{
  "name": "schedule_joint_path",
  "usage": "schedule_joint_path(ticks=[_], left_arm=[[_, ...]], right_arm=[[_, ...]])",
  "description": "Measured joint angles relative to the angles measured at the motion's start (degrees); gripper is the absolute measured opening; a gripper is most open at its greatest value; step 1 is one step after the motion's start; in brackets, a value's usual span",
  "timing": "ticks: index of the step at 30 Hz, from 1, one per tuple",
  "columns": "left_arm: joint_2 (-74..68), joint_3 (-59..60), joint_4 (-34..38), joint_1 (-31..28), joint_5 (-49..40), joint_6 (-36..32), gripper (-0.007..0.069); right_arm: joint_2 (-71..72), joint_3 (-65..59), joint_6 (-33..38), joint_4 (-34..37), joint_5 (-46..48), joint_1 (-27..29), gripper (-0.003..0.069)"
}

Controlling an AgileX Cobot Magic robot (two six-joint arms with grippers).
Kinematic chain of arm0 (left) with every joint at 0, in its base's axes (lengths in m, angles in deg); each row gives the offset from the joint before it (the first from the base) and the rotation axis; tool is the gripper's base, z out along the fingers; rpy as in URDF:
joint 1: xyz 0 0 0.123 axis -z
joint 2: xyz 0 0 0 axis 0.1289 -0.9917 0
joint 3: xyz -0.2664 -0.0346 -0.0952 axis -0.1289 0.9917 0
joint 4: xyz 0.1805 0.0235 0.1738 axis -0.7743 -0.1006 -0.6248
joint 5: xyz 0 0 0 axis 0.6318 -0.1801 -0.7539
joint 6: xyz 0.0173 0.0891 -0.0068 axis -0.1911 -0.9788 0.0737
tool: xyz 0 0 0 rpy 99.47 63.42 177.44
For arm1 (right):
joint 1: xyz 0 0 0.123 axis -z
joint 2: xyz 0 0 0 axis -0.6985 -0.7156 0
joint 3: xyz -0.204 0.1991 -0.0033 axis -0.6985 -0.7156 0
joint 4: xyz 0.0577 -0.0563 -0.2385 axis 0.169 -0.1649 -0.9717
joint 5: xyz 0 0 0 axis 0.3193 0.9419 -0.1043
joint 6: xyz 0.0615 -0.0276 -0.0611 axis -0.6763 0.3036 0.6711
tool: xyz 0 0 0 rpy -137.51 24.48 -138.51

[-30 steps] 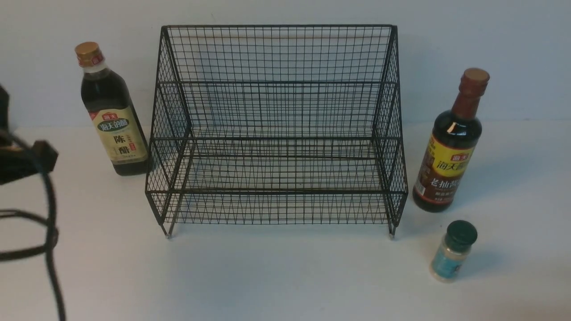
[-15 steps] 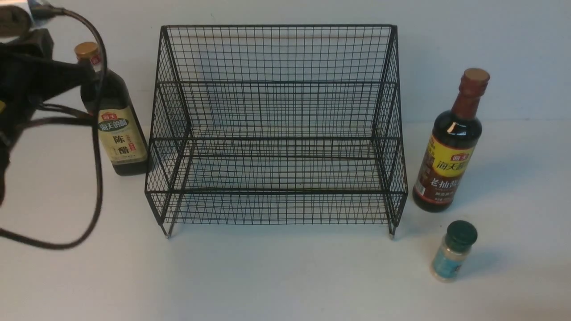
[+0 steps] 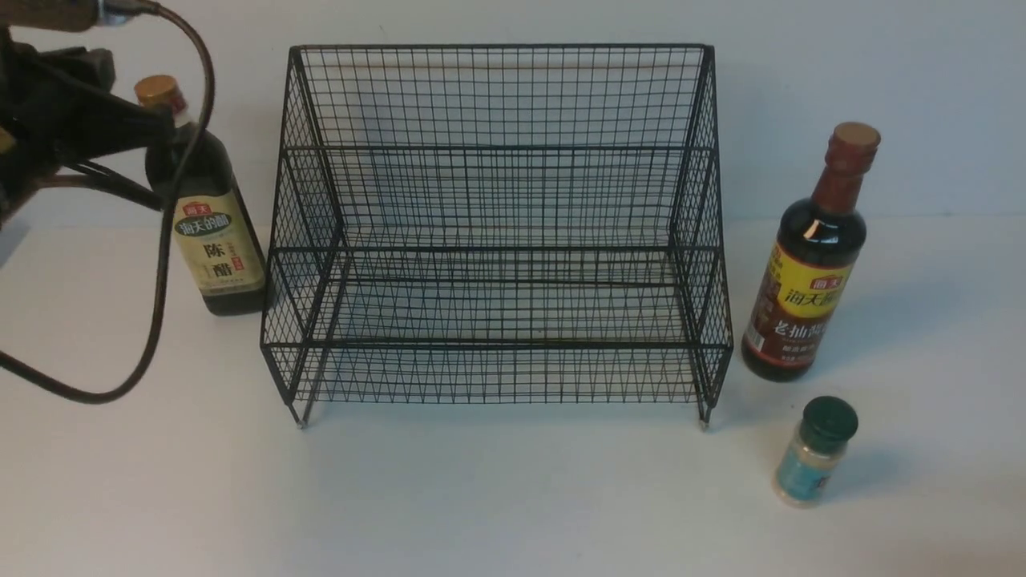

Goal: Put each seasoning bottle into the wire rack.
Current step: Use the left arm to grab the condiment bottle closest to it

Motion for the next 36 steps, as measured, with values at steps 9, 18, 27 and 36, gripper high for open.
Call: schedule_joint_path(ticks=[9, 18, 27, 36], left_arm=[[-6.50, -0.94, 0.51, 0.00, 7.42, 5.51, 0.0453], [-13.96, -7.34, 1.84, 0.00, 8.46, 6.57, 0.0554], [-18.87, -11.55, 4.02, -0.43, 8.58, 6.57, 0.0554], [-21.26, -12.40, 3.85, -0.75, 8.23, 6.88, 0.0382]], right_arm=[[0.00, 0.00, 0.00, 0.00, 0.00, 0.00, -0.0013], [0.00, 0.00, 0.00, 0.00, 0.00, 0.00, -0.0013], [0.00, 0.00, 0.00, 0.00, 0.00, 0.00, -0.0013], [0.00, 0.00, 0.00, 0.00, 0.00, 0.00, -0.0013]])
